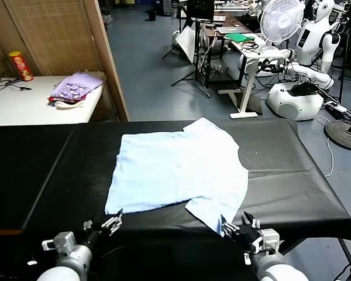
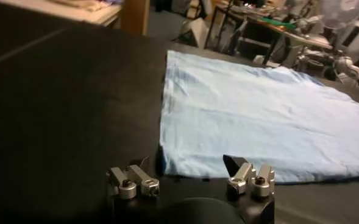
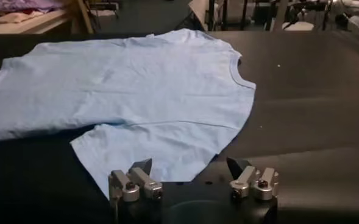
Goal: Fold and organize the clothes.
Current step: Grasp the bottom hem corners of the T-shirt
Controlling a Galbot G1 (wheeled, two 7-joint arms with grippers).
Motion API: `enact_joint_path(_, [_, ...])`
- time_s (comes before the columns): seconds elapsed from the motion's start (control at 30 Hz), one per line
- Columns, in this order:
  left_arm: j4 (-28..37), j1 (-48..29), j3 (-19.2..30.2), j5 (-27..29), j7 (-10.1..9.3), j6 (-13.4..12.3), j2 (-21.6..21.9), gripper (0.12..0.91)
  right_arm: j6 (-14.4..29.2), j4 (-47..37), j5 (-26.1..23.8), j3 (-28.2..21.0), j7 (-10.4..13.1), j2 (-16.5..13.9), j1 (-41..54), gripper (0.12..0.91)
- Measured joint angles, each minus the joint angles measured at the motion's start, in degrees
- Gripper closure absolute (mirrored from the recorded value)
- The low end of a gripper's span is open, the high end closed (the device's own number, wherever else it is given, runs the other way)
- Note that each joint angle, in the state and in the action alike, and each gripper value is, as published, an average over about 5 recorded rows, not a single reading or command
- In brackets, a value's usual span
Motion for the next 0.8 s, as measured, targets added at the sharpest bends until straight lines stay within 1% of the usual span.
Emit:
enact_joint_path(0.07, [0.24,-0.07,0.0,0.13,0.1,-0.03,0.0,0.232,0.01,-0.2,-0.01,-0.14,-0.02,0.04,0.06,0.391])
enact_joint_path(0.1, [0.46,-0.15,0.0,0.27,0.2,-0.09,-0.01,0.237,0.02,-0.4,-0.01,-0.26,-0.04,0.08,0.11,0.441])
enact_joint_path(0.13, [0.67,-0.21,0.0,0.41,0.35,-0.18,0.0,0.258,0.03,-0.58,-0.02,-0.37,-0.05,0.12,0.15,0.507])
enact_joint_path(0.17, [0.87,-0.24,-0.01,0.54,0.53,-0.29,0.0,0.278,0.03,-0.75,-0.02,-0.47,-0.06,0.16,0.16,0.557])
enact_joint_path(0.2, [1.03,-0.27,-0.01,0.66,0.74,-0.43,0.01,0.315,0.04,-0.88,-0.02,-0.54,-0.05,0.2,0.15,0.606])
enact_joint_path(0.23, [1.15,-0.28,-0.01,0.74,0.97,-0.57,0.01,0.369,0.05,-0.94,-0.04,-0.57,-0.01,0.23,0.11,0.672])
enact_joint_path(0.3, [1.28,-0.25,0.06,0.82,1.45,-0.8,0.01,0.467,0.05,-0.87,-0.16,-0.6,0.21,0.29,-0.09,0.772])
enact_joint_path(0.33, [1.3,-0.22,0.13,0.85,1.68,-0.9,0.0,0.534,0.04,-0.72,-0.23,-0.58,0.39,0.31,-0.26,0.824])
enact_joint_path(0.37, [1.29,-0.18,0.22,0.9,1.9,-1.0,-0.02,0.585,0.01,-0.52,-0.31,-0.52,0.62,0.32,-0.48,0.861])
enact_joint_path(0.4, [1.27,-0.12,0.31,0.96,2.08,-1.08,-0.03,0.635,-0.05,-0.27,-0.37,-0.43,0.87,0.31,-0.71,0.88])
enact_joint_path(0.43, [1.22,-0.05,0.39,1.02,2.23,-1.18,-0.04,0.702,-0.17,0.04,-0.41,-0.27,1.14,0.3,-0.99,0.9])
enact_joint_path(0.53, [0.77,0.34,0.48,1.25,2.41,-1.38,-0.04,0.846,-0.88,1.44,-0.46,0.56,1.9,0.21,-2.18,0.903])
enact_joint_path(0.57, [0.53,0.54,0.43,1.32,2.38,-1.4,0.0,0.874,-1.21,2.12,-0.47,0.91,2.09,0.18,-2.75,0.903])
enact_joint_path(0.63, [-0.04,1.04,0.19,1.48,2.23,-1.41,0.19,0.897,-1.74,3.82,-0.49,1.58,2.25,0.13,-4.12,0.903])
enact_joint_path(0.8, [-2.21,3.46,-1.16,1.72,1.71,-1.41,1.39,0.899,-1.48,8.27,-0.35,3.15,1.6,-0.26,-7.17,0.903])
